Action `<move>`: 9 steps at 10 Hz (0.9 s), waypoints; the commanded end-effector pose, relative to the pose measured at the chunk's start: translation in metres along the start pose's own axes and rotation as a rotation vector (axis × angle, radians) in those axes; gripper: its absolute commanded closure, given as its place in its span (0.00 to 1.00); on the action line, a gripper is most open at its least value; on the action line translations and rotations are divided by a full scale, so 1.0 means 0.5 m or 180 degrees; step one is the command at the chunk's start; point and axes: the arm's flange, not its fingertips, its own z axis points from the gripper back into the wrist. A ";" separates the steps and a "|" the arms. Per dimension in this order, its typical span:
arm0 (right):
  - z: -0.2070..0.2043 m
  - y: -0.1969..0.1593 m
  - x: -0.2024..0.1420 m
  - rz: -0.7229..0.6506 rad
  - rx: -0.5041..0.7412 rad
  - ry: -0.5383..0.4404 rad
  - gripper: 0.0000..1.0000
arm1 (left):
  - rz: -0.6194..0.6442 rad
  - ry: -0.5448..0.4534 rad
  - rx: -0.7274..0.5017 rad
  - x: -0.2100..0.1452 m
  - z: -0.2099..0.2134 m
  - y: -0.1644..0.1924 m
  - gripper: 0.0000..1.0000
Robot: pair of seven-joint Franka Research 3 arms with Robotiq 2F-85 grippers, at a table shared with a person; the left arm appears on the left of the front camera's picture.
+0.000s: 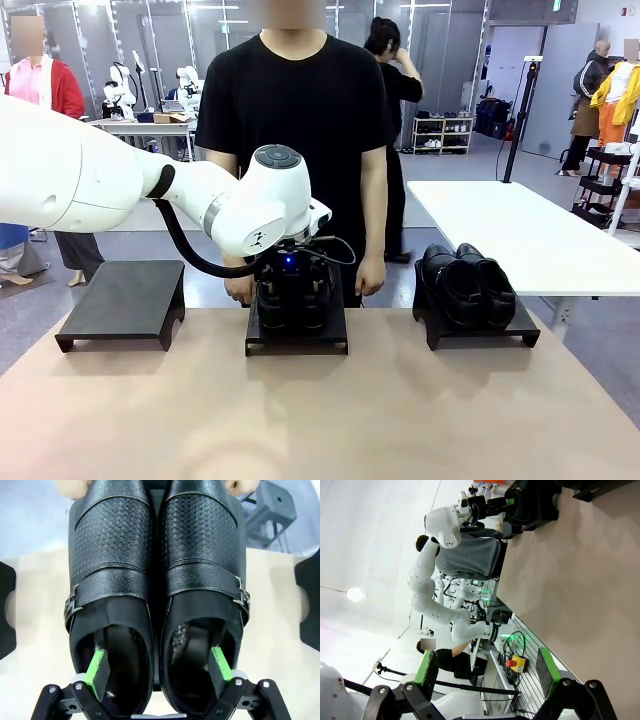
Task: Place the shoes on the stand as instructed by the person.
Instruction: Pick up another pair of Shoes and place it on the Shoes Stand indicated by the person.
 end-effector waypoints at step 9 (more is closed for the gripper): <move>-0.003 0.004 -0.006 -0.0006 -0.0036 0.0020 0.00 | -0.0374 0.0604 -0.1618 -0.070 0.343 0.407 0.00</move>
